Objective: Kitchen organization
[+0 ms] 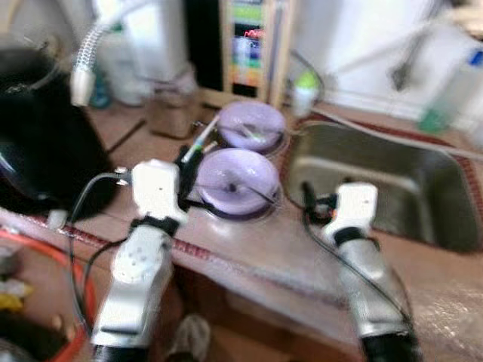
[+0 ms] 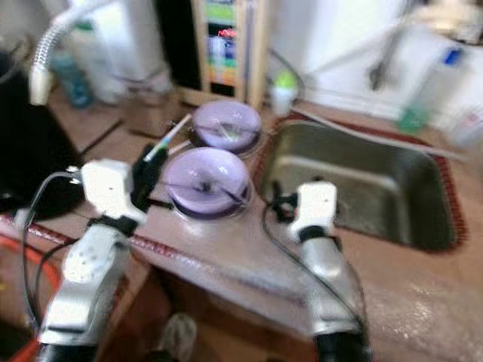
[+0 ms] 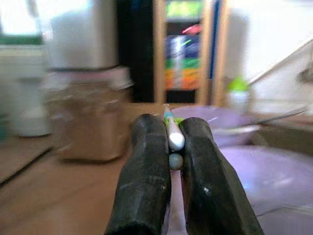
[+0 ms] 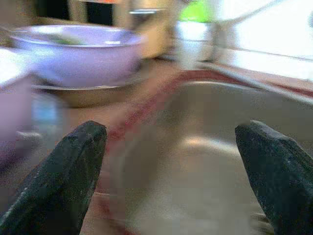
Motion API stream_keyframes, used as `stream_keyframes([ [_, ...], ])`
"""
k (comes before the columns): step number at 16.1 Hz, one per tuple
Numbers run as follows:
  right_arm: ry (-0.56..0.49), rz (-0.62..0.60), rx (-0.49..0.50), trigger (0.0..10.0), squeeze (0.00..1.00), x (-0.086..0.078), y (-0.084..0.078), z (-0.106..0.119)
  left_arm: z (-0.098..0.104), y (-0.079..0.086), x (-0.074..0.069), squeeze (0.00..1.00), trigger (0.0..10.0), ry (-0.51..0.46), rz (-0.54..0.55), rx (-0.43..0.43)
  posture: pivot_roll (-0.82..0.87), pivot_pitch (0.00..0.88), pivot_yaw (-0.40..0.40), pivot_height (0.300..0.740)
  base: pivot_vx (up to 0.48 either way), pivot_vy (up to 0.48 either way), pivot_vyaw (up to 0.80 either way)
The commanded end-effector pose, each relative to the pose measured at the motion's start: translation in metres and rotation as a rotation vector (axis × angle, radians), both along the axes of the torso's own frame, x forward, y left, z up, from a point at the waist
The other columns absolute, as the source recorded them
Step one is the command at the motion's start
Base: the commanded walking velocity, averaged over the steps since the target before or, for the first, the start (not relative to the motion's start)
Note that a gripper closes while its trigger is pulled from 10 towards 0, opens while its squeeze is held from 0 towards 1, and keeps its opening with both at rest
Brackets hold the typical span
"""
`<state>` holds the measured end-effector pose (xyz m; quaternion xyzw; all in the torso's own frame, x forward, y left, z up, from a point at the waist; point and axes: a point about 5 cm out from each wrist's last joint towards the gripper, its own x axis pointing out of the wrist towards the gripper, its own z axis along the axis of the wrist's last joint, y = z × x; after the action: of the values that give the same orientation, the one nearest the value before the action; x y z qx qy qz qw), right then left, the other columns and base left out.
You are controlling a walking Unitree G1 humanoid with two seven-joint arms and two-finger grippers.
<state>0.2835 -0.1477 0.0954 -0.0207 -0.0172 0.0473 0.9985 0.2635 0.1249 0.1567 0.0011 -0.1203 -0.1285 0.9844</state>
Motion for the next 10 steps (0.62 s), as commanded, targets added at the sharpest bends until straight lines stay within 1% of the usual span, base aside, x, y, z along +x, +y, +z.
stream_keyframes([
  [1, -0.008, -0.015, -0.022, 10.0, 0.0, 0.0, -0.0053, 0.001, -0.0001, -0.0033, -0.0003, 0.0, 10.0, 0.005, -0.024, -0.003, 0.01, 0.0, 0.012, 0.74, 0.0, 0.0, 0.0],
  [2, -0.006, -0.021, -0.025, 10.0, 0.0, 0.0, -0.0063, 0.0005, -0.0002, -0.0045, -0.0003, 0.0, 10.0, 0.005, -0.035, 0.004, 0.01, 0.0, 0.013, 0.74, 0.0, 0.0, 0.0],
  [3, -0.005, -0.024, -0.026, 10.0, 0.0, 0.0, -0.0068, 0.0003, 0.0003, -0.0053, -0.0004, 0.0, 10.0, 0.003, -0.04, 0.003, 0.01, 0.0, 0.013, 0.74, 0.0, 0.0, -0.71],
  [4, -0.004, -0.027, -0.026, 10.0, 0.0, -0.0001, -0.0072, 0.0002, 0.0007, -0.0059, -0.0006, 0.0, 10.0, 0.001, -0.045, 0.002, 0.01, 0.0, 0.014, 0.74, 0.0, -0.304, -0.8],
  [10, -0.005, -0.026, -0.028, 10.0, 0.0, -0.0004, -0.0055, -0.0009, 0.0016, -0.004, -0.0007, 0.0, 10.0, -0.004, -0.043, 0.005, 0.02, 0.0, 0.012, 0.74, 0.0, -0.334, 0.0],
])
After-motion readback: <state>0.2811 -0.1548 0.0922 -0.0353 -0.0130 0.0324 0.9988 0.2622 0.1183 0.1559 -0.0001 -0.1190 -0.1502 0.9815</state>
